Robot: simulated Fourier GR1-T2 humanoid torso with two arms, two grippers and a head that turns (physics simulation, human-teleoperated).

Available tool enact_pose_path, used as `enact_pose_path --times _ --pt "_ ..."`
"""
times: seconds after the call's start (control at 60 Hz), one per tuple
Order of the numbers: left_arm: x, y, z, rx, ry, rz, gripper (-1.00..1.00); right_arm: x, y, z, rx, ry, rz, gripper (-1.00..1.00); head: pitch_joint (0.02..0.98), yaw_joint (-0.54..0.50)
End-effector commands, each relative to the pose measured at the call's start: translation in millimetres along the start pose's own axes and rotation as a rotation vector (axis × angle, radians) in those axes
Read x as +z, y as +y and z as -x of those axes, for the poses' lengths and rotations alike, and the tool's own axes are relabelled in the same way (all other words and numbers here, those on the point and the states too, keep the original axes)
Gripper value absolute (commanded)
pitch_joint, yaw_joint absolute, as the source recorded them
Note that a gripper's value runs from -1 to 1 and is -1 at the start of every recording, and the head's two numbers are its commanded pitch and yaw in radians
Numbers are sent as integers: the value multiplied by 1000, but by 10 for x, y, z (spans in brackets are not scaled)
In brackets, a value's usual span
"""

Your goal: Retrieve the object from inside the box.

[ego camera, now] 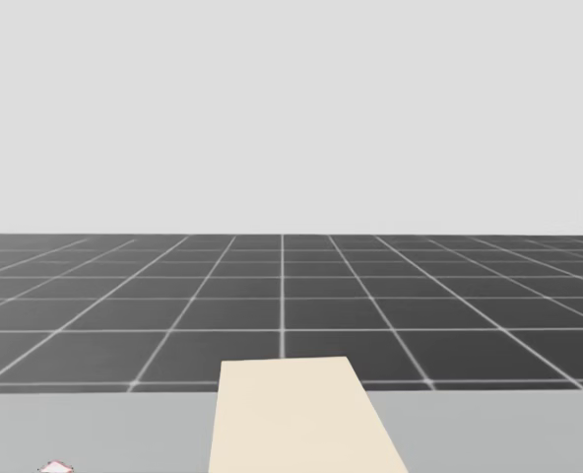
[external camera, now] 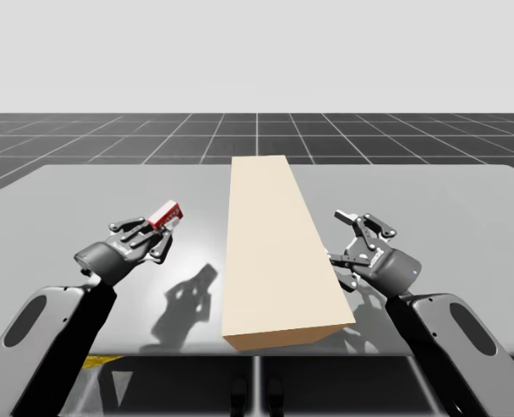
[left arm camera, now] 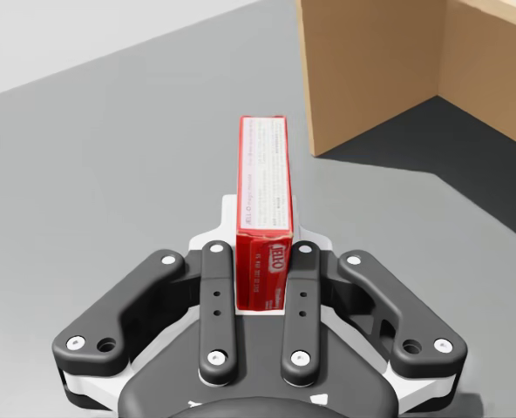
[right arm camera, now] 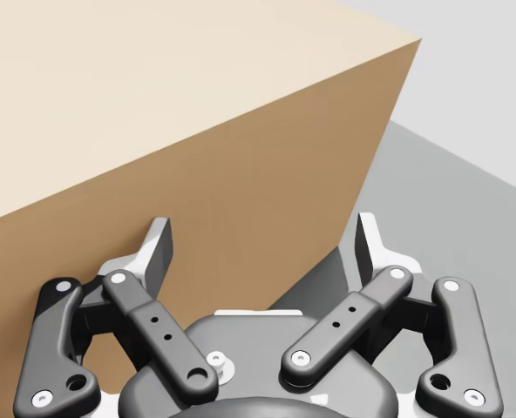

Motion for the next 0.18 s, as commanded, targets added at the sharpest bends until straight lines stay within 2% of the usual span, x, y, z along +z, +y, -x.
enact_pose_path --times 0.017,0.033,0.117,0.167,0.183 --pt "55 285 -938 -114 -156 12 1000 -196 308 -116 -49 -68 -87 -1000 147 -21" --pt "54 305 -1073 -127 -175 7 1000 -199 303 -115 -50 -68 -83 -1000 146 -22" --pt "53 341 -1410 -150 -221 -3 1000 -199 301 -122 -54 -70 -80 -1000 146 -22" --pt "50 346 -1591 -146 -251 -5 1000 -200 300 -124 -55 -71 -79 -1000 148 -21" --pt "46 342 -1680 -157 -267 -9 1000 -200 301 -125 -54 -72 -78 -1000 148 -21"
